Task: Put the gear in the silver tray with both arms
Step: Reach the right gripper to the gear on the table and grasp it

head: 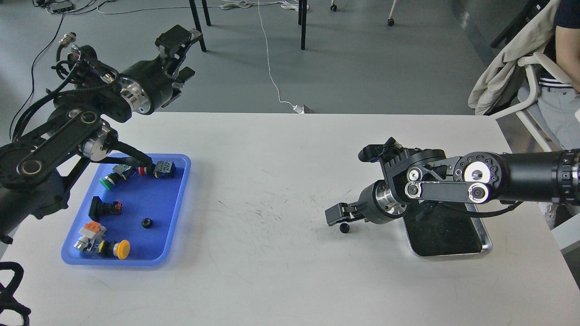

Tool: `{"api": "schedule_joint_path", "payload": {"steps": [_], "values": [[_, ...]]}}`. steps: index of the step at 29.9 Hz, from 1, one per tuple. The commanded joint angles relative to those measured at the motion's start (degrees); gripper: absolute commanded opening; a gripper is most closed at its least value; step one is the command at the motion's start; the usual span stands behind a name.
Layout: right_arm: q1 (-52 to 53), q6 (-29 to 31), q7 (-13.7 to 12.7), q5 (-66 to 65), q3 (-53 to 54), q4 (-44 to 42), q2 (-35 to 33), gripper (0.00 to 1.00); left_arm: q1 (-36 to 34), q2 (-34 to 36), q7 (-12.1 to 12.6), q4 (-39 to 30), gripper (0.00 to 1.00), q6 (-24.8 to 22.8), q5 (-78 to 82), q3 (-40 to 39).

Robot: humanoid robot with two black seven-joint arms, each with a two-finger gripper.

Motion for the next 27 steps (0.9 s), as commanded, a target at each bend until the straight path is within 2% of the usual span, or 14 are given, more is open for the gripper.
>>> {"api": "schedule_joint_path", "payload": {"steps": [1, 8, 12, 15, 17, 20, 24, 26, 27], "values": [[0.04, 1.42, 0.01, 0.67, -0.24, -1.58, 1.25, 0.93, -0.02, -0.10, 0.00, 0.02, 0.97, 0.00, 0.01, 0.00], [0.13, 2.56, 0.01, 0.75, -0.42, -2.72, 2.57, 0.86, -0.29, -0.45, 0.00, 0.02, 0.97, 0.00, 0.01, 0.00], [0.22, 5.64, 0.01, 0.75, -0.42, -3.51, 3.01, 0.76, -0.29, -0.54, 0.09, 0.02, 0.97, 0.00, 0.01, 0.00], [0.31, 6.26, 0.01, 0.75, -0.51, -4.04, 3.10, 0.60, -0.29, -0.54, 0.09, 0.02, 0.98, 0.00, 0.01, 0.00], [0.83, 7.01, 0.01, 0.75, -1.29, -4.13, 3.36, 0.41, -0.29, -0.54, 0.00, 0.02, 0.97, 0.09, 0.01, 0.00], [1.45, 7.01, 0.01, 0.84, -2.79, -4.92, 4.06, 0.35, -0.37, -0.37, 0.00, 0.02, 0.97, 0.00, 0.01, 0.00], [1.27, 7.01, 0.10, 0.75, -2.88, -5.27, 4.59, 0.11, -0.29, -0.37, 0.00, 0.02, 0.97, 0.09, 0.01, 0.00], [1.19, 7.01, 0.10, 0.75, -3.05, -5.36, 5.12, 0.02, -0.29, -0.37, 0.00, 0.02, 0.97, 0.09, 0.01, 0.00], [1.18, 7.01, 0.10, 0.75, -3.23, -5.62, 5.12, 0.01, -0.29, -0.37, 0.00, 0.02, 0.97, 0.09, 0.01, 0.00]]}}
